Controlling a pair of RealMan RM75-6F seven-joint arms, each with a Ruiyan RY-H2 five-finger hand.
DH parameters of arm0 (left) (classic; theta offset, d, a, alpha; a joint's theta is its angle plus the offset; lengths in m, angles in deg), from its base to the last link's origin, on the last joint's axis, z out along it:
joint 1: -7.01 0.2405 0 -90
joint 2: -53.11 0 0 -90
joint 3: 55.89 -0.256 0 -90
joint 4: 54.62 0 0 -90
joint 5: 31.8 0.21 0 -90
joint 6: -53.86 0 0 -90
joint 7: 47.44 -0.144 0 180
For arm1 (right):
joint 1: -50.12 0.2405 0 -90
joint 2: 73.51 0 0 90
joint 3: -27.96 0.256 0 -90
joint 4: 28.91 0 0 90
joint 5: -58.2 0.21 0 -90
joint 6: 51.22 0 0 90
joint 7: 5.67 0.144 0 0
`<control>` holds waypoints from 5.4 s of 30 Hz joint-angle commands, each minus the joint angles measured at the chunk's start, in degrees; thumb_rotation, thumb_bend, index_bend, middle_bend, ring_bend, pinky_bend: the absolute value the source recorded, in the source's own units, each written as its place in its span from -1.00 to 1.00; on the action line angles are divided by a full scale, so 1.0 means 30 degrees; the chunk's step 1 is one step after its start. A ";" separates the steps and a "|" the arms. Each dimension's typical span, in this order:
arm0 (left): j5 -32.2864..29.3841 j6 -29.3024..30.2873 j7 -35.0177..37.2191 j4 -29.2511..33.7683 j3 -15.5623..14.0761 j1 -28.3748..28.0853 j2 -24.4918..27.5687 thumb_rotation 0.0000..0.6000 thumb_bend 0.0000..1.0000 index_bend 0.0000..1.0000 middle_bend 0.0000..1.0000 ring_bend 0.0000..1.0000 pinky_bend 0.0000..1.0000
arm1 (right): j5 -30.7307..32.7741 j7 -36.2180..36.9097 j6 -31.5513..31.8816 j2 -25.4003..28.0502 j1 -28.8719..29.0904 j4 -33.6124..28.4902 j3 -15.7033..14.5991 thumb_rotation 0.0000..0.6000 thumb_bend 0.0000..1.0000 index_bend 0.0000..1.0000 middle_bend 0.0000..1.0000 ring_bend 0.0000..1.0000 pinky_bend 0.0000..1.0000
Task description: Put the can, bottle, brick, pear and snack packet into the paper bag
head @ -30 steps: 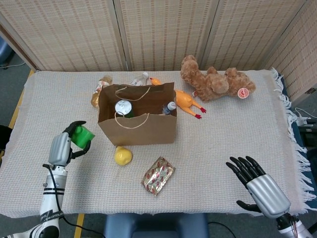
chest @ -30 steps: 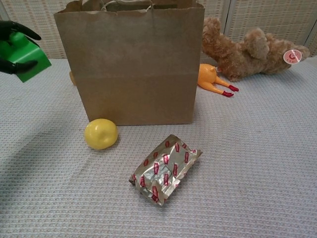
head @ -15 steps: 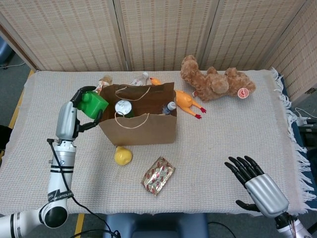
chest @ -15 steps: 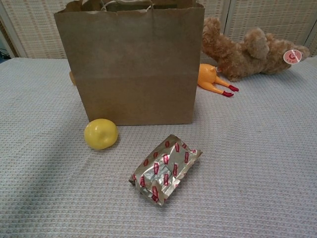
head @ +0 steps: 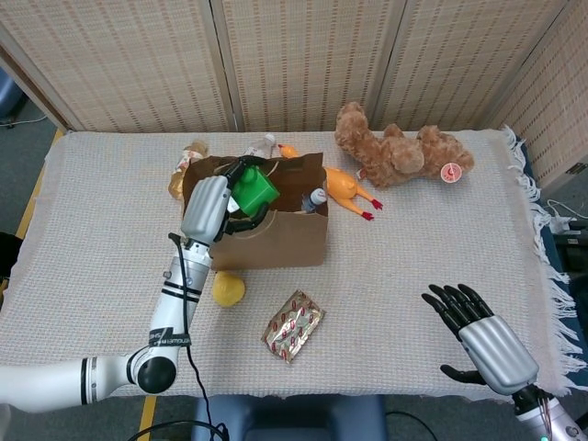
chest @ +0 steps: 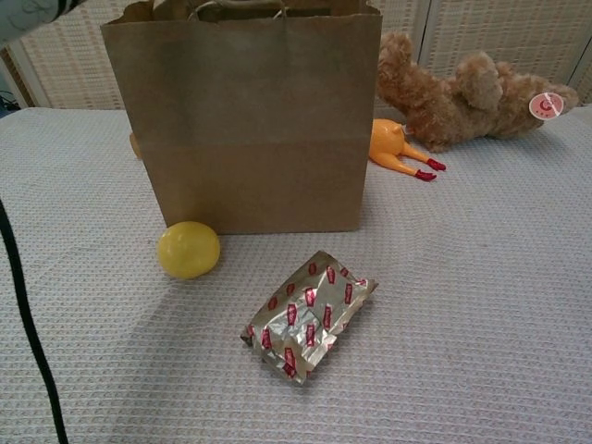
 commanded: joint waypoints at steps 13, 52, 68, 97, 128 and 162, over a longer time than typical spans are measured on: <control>-0.0651 -0.0742 -0.0125 -0.2861 -0.0789 -0.2311 -0.1507 1.00 -0.13 -0.50 -0.44 -0.64 -0.32 | 0.0380 0.0216 -0.0239 0.0085 0.0152 0.0027 0.0079 1.00 -0.97 -1.00 -1.00 -1.00 -1.00; 0.1579 0.3864 0.2614 0.5867 -0.2579 0.4081 0.5700 1.00 0.12 -0.83 -0.89 -0.97 -0.64 | -0.0444 0.0188 0.0372 0.0120 -0.0218 0.0062 -0.0190 1.00 -0.97 -1.00 -1.00 -1.00 -1.00; 1.1009 0.1715 0.5616 0.1960 -1.2070 0.9813 0.7840 1.00 -0.09 -0.83 -0.87 -0.96 -0.64 | -0.0936 -0.0990 0.0140 -0.0279 -0.0369 -0.0287 -0.0422 1.00 -0.97 -1.00 -1.00 -1.00 -1.00; 1.0536 -0.4557 0.0272 -0.3357 -1.0287 0.5188 0.0597 1.00 -0.26 -1.00 -1.00 -1.00 -0.77 | 0.0436 -0.0134 -0.0488 -0.0093 0.0144 -0.0053 -0.0025 1.00 -0.96 -1.00 -1.00 -1.00 -1.00; 0.8697 -0.3353 -0.0111 -0.5777 -1.0530 0.5293 0.0560 1.00 0.15 0.20 0.23 0.16 0.50 | 0.0189 0.0017 -0.0394 -0.0020 0.0136 -0.0076 -0.0134 1.00 -0.97 -1.00 -1.00 -1.00 -1.00; 0.2968 0.2690 0.5115 0.2019 -0.1281 0.4412 0.3442 1.00 0.15 0.24 0.26 0.18 0.45 | -0.0065 -0.0754 -0.0714 -0.0212 0.0228 -0.0375 -0.0223 1.00 -0.97 -1.00 -1.00 -1.00 -1.00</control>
